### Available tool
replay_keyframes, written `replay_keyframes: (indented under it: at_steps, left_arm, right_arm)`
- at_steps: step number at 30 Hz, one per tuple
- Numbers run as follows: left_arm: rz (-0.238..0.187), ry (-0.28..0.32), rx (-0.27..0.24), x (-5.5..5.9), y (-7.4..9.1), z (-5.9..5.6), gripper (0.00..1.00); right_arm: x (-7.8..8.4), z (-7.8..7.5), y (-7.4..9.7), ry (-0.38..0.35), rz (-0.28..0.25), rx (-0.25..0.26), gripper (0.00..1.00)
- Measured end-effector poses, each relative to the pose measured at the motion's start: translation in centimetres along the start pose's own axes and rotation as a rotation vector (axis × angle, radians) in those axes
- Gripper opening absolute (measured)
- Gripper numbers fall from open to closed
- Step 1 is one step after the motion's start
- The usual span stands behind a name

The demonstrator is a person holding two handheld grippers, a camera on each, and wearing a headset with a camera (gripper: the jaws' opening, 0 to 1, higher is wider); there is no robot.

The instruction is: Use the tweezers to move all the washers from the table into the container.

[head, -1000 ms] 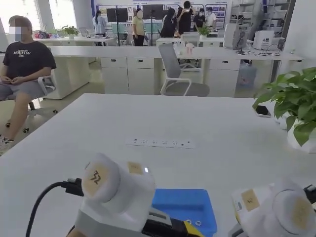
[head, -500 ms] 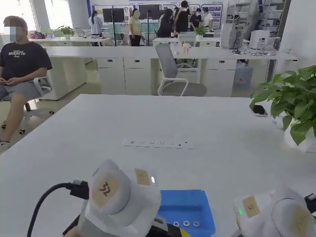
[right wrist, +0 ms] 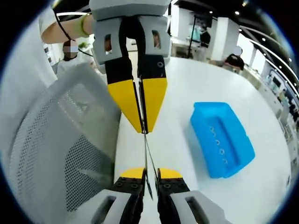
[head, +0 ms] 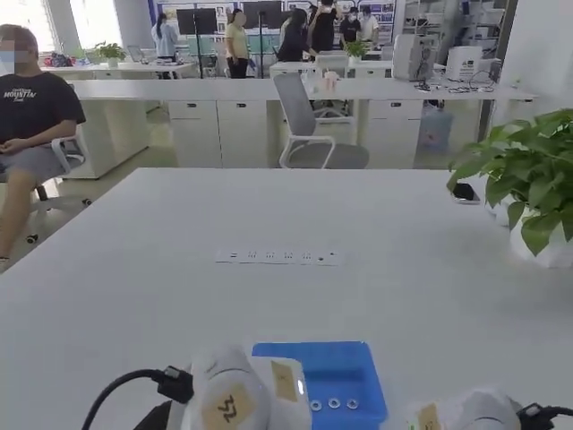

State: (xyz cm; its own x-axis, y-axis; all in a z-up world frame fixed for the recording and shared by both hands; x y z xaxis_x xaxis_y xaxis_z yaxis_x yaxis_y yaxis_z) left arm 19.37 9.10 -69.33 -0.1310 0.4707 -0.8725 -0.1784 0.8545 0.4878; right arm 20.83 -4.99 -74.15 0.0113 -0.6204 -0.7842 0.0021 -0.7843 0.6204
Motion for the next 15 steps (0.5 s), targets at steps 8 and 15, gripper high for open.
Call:
replay_keyframes:
  at_steps: [8,15]
  left_arm:
    - [0.024,0.078,0.002,2.9,0.1,0.3,0.00]
    - [0.111,0.065,0.012,4.7,0.0,0.1,0.00]
  right_arm:
    - [0.7,0.6,-1.7,0.014,0.025,0.017,0.06]
    - [1.1,1.0,-3.2,0.012,0.031,0.015,0.07]
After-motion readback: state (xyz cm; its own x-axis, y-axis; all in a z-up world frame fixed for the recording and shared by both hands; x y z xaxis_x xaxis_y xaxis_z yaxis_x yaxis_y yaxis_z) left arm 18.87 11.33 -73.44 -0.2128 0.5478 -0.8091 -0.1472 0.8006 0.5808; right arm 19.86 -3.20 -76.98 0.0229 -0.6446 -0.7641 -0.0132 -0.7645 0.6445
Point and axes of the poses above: the centre of the closed fingertips' face, and the gripper's own axes: y roughly backward along the fingers, z roughly to its left, x roughly out of its underside, the point moved 10 cm from there along y, roughly backward along the fingers, and after that the axes turned 15 degrees about -z, right-handed, at the moved point
